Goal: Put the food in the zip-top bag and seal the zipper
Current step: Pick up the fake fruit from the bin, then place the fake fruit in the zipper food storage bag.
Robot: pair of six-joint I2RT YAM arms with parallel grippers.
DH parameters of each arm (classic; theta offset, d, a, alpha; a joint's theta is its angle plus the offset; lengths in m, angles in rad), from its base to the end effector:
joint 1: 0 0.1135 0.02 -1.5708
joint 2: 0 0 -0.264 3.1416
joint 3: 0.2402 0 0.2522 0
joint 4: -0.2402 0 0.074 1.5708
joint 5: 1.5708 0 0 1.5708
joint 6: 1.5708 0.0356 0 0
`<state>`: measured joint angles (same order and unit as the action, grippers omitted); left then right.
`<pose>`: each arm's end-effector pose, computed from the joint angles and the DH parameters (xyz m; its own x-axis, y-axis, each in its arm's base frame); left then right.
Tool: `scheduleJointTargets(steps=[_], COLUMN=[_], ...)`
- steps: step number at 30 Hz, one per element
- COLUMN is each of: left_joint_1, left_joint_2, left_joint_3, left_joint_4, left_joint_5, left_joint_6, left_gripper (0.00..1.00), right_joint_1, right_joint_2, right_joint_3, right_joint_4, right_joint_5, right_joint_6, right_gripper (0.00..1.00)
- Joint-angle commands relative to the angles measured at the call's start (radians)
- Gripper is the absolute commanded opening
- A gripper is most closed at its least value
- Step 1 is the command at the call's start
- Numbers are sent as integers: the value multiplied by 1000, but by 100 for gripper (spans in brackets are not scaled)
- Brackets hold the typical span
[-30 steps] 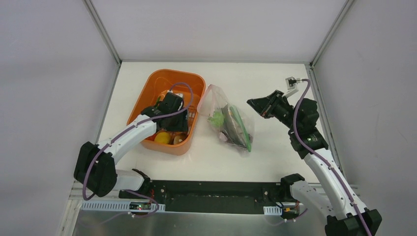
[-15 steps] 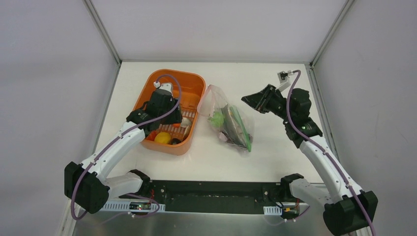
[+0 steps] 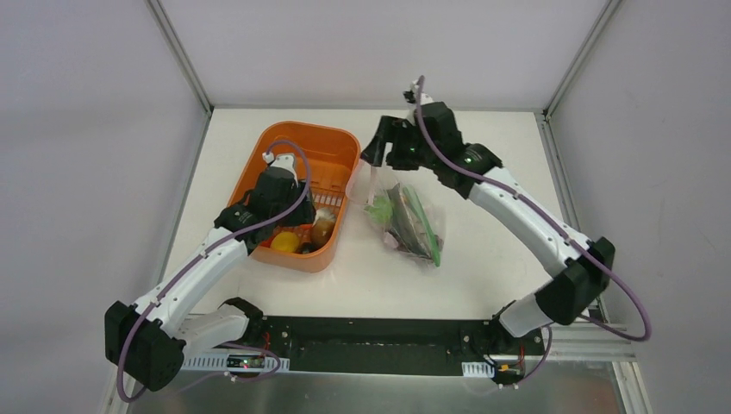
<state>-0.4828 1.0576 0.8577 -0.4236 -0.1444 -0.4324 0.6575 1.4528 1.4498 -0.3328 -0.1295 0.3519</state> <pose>0.2070 -0.1027 0.2899 -0.6187 -0.1439 -0.7723 0.1065 0.9586 -0.2639 0.2641 0.2097 0.3989 -0.4870 0.0558 -0.8716 -0.5696 0.7363 0.3654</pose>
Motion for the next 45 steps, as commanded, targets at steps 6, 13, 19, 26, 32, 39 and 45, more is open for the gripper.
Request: scheduleJointTargets(steps=[6,13,19,26,32,39,45], left_joint_1=[10,13,13,13,12,6,-61], left_joint_2=[-105,-142,-202,-258,-254,-199,-158], left_joint_3=[-35,-49,-52,-1,94,122,118], left_joint_4=[17,0,-17,16,185,504,590], left_joint_5=[-37,-29,-9,129,327,447,399], left_joint_6=[-19,-9,-12,-47,-116,-275,-269], left_gripper=[9,9,10,10,11,12,12], right_joint_1=[155,219,241,242,242,244,249], right_joint_2=[293,360,276,54,-181,-282,-353], right_joint_3=[372,441,336,97,-178,-330,-435], right_joint_4=[-345,-380,-294,-86,199,349,469], right_joint_5=[486,632,644,612,521,485,476], right_joint_6=[-218,-279,-266,-146,14,127,135], right_gripper=[67,38,5,0,0,0,0])
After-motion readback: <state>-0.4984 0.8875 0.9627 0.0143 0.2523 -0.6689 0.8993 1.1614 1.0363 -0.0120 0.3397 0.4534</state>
